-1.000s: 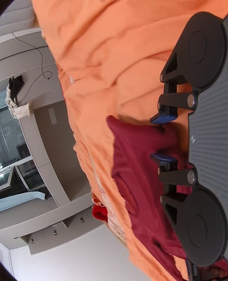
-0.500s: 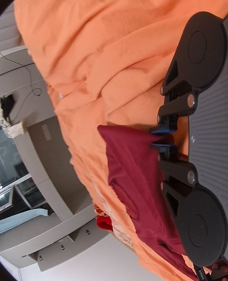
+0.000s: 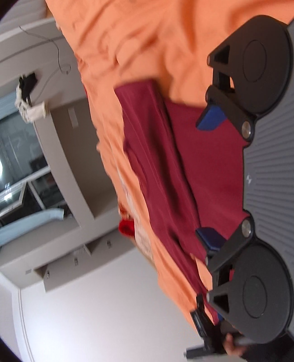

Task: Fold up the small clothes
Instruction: 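Open the right tool and release the folded sleeve on the body, then grasp the other sleeve cuff with the left tool and lift it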

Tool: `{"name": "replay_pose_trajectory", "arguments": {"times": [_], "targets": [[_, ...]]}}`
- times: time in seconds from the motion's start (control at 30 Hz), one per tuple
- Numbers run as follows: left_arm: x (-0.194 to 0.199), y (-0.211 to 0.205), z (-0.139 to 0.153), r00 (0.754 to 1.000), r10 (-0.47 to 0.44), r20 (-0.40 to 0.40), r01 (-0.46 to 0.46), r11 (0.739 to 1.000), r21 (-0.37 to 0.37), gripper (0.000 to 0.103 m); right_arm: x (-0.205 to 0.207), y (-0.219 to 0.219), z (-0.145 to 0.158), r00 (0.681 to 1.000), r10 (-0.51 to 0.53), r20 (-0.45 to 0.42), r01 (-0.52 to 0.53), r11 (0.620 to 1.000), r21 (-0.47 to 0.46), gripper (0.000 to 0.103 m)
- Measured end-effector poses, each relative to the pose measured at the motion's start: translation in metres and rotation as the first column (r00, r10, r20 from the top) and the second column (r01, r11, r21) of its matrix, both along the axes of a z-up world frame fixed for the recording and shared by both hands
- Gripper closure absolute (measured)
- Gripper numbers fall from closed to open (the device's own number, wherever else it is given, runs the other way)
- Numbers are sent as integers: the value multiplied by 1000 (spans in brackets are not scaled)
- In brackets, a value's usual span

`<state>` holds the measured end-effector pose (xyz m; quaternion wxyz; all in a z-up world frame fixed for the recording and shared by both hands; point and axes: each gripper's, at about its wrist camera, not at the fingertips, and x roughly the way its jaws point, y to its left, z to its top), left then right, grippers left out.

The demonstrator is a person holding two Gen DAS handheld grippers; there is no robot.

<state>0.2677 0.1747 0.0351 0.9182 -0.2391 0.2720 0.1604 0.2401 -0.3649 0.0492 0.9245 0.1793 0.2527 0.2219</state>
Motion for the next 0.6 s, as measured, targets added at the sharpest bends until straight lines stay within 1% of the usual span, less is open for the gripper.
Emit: {"name": "replay_pose_trajectory", "arguments": {"times": [0.03,0.1,0.17,0.23,0.33,0.4,0.47,0.57,0.6], "targets": [[-7,14,0,1000,25,8,-25,1000,-19,1,-4,5,-2,1000,18,8,-18,1000,6,1],[-19,37,2,997,71,24,-69,996,-53,1,-10,17,-6,999,41,34,-41,999,-8,0],[-29,60,3,994,108,32,-104,990,-92,1,-9,29,-7,997,75,28,-74,996,-44,0],[-31,81,2,991,130,20,-126,984,-122,1,-9,38,-9,995,102,21,-101,993,-59,0],[-23,105,2,995,97,-22,-98,989,-107,1,-8,44,-11,992,122,18,-120,991,-66,0],[-17,114,0,994,98,-42,-102,990,-94,1,-10,46,-14,992,128,11,-127,989,-72,0],[-10,123,-2,988,143,-50,-147,986,-77,1,-11,44,-18,994,113,2,-113,991,-66,0],[-2,130,-4,969,236,-69,-241,968,-75,1,-8,35,-25,995,90,-41,-91,995,-31,0],[1,130,-4,960,272,-69,-277,958,-71,4,-6,32,-27,995,85,-49,-86,996,-17,0]]}}
